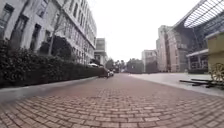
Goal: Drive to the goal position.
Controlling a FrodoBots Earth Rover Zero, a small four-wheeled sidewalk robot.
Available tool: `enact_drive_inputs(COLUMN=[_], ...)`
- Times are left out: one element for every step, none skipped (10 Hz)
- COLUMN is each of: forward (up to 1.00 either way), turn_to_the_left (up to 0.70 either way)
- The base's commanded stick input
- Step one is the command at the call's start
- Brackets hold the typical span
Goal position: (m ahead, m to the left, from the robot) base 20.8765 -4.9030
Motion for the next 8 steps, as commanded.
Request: enact_drive_inputs(forward=[0.45,0.45,0.45,0.45,0.45,0.45,0.45,0.45], turn_to_the_left=[0.0,0.0,0.0,0.0,0.0,0.0,0.0,0.0])
